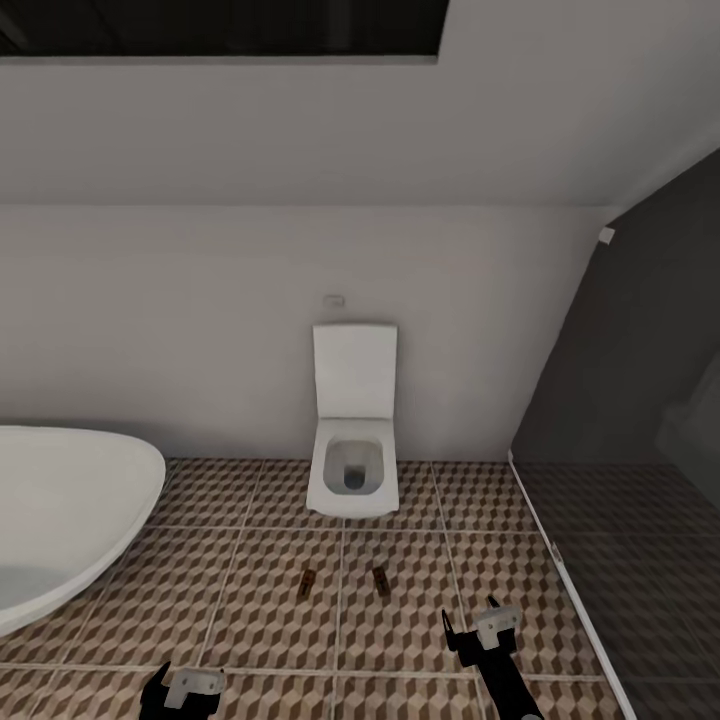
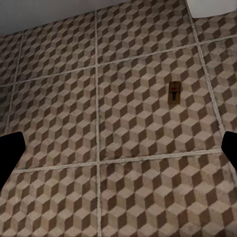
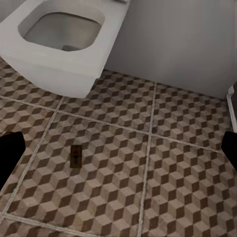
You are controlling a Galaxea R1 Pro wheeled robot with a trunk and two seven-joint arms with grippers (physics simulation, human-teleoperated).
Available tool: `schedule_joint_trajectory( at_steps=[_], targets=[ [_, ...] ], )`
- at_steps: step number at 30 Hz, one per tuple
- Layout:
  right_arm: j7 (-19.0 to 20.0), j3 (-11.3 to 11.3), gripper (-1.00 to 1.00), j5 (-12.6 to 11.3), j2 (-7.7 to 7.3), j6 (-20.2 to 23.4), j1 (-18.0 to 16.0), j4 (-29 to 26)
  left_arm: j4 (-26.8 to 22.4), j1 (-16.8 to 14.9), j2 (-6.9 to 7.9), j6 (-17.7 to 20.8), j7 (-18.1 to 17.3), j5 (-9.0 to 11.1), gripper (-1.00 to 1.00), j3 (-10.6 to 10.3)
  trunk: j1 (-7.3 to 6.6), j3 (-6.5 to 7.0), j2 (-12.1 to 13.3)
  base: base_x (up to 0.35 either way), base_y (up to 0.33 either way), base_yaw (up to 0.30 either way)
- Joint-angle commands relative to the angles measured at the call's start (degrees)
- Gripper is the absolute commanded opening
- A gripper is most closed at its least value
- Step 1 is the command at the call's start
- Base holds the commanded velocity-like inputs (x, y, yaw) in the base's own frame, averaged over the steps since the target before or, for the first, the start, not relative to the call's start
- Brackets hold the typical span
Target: Take the four mousetraps from the cabinet in the bathroom and place them on the bathroom floor. Make sure all four end up on the same floor surface, and ensure that at least two of them are either under or directly next to the same bathroom sink.
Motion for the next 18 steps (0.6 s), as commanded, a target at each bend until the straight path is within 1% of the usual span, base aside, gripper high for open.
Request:
schedule_joint_trajectory(
  at_steps=[1, 18],
  targets=[
    [-0.6, 0.2, 1.0, 0.5, 0.01, -0.1, -0.1, 0.1, 0.1, -0.1, -0.03, -0.2, 0.4, -0.1, 1.0, -0.5, 0.03, -0.01, -0.1, 0.0, 0.0, 0.0],
    [-0.6, 0.2, 1.0, 0.5, 0.01, -0.1, -0.1, 0.1, 0.1, -0.1, -0.08, -0.2, 0.4, -0.1, 1.0, -0.5, 0.03, 1.57, -0.1, 0.0, 0.0, 0.0]
  ],
)
